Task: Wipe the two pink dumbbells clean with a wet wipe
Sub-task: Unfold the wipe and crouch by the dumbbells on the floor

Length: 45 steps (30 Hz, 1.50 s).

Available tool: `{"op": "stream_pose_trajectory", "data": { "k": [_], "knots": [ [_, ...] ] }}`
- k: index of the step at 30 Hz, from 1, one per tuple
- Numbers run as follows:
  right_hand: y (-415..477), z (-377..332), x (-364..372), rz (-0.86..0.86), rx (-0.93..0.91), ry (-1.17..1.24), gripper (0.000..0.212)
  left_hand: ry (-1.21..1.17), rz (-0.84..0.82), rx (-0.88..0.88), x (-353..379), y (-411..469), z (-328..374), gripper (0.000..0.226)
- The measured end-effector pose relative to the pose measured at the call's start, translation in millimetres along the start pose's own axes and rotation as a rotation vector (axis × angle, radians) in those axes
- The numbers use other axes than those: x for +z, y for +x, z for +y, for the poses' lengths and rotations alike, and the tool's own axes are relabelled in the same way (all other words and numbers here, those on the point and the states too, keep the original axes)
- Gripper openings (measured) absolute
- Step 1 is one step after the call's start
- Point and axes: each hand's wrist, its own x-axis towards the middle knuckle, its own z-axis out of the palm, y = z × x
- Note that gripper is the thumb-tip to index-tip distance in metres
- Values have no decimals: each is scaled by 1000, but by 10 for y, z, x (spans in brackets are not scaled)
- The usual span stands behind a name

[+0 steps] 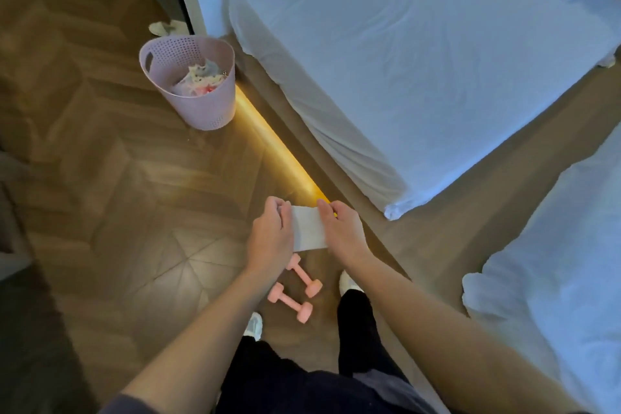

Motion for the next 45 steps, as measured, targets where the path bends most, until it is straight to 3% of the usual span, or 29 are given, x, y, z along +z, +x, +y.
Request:
{"op": "stream_pose_trajectory", "data": {
  "k": [2,4,7,11,20,25,31,34,39,45],
  "knots": [
    [228,4,-155,-162,71,2,39,-34,92,-2,153,79,98,23],
    [407,-19,-335,-456,246,100,44,-77,190,-37,288,92,188,21],
    [558,-46,-579,-785,429,187,33,-93,315,-105,474,-20,243,18],
    [608,-44,-739,-792,277,188,12,-69,450,-145,633,-238,295,17],
    [414,228,-487,-1042,232,185,22,-73,661,-327,704,-823,15,15],
    [391,391,-164,-1049,221,50,17,-98,736,-480,862,-1086,-212,20],
    [848,305,427,-1329,389,-302,29,-168,892,-695,1076,-735,-597,20],
    [1158,415,754,-1405,398,-500,18,-220,901,-760,1293,-446,-895,20],
    [1750,1043,1390,-1474,374,-627,15,-338,978,-826,1843,-32,-1632,18],
    [2399,2293,1952,-1510,395,-706,13,-284,968,-823,2767,264,-2751,20]
  ]
}}
